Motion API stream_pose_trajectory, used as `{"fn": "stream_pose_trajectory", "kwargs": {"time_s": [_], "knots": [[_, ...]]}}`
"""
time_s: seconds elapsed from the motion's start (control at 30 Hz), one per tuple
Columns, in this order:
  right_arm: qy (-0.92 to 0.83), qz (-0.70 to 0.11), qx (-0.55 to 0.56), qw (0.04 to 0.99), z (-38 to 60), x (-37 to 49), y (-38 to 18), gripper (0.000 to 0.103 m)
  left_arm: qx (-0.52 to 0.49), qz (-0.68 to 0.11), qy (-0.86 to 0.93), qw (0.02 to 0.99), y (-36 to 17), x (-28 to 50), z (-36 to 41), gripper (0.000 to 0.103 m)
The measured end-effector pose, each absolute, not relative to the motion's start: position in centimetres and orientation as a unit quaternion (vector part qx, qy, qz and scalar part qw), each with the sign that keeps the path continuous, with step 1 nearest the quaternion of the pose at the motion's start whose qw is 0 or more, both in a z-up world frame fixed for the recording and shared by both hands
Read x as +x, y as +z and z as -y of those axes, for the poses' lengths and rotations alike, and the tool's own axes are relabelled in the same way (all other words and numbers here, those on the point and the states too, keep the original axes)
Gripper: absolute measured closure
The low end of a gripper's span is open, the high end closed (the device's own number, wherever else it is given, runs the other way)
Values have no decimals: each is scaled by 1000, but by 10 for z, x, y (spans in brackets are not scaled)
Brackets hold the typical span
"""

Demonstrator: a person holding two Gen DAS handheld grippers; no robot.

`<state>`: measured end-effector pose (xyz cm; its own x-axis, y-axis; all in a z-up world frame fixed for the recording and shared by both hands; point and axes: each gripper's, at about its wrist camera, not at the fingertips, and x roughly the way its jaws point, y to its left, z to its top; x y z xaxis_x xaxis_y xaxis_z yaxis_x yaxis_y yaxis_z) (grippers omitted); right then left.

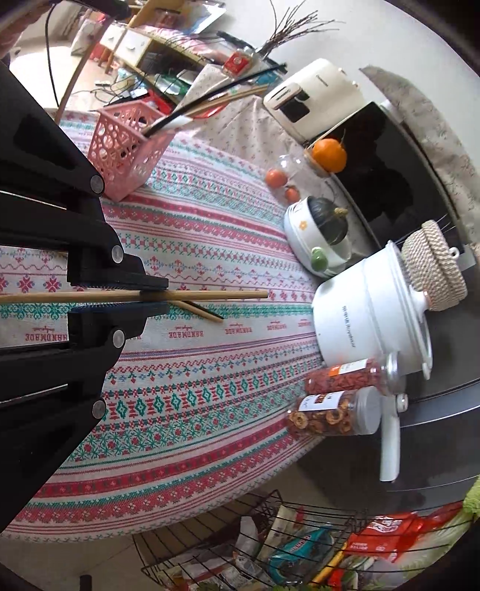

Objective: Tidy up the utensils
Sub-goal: 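Carry both chopsticks upright into the pink basket and open both tools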

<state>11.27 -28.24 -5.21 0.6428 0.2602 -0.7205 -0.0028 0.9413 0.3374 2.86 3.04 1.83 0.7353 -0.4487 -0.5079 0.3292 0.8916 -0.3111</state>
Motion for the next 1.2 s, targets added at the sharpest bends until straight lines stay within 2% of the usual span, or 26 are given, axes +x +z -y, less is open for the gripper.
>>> {"fn": "stream_pose_trajectory", "kwargs": {"time_s": [0.47,0.7,0.97,1.0,1.1,1.2], "knots": [[142,-284,110,942,248,52,36,97,-131,-161,-177,962,68,20,-60,93],[156,-275,104,943,236,52,44,97,-99,-187,-148,966,50,46,-53,93],[167,-278,104,940,228,54,42,97,-63,-255,-147,954,17,78,-35,93],[169,-278,103,940,226,54,43,97,-67,-260,-146,952,14,80,-35,88],[178,-274,98,940,221,51,47,97,-87,-272,-142,948,11,82,-39,59],[189,-267,92,941,215,47,53,97,-89,-279,-137,946,14,78,-42,48]]}}
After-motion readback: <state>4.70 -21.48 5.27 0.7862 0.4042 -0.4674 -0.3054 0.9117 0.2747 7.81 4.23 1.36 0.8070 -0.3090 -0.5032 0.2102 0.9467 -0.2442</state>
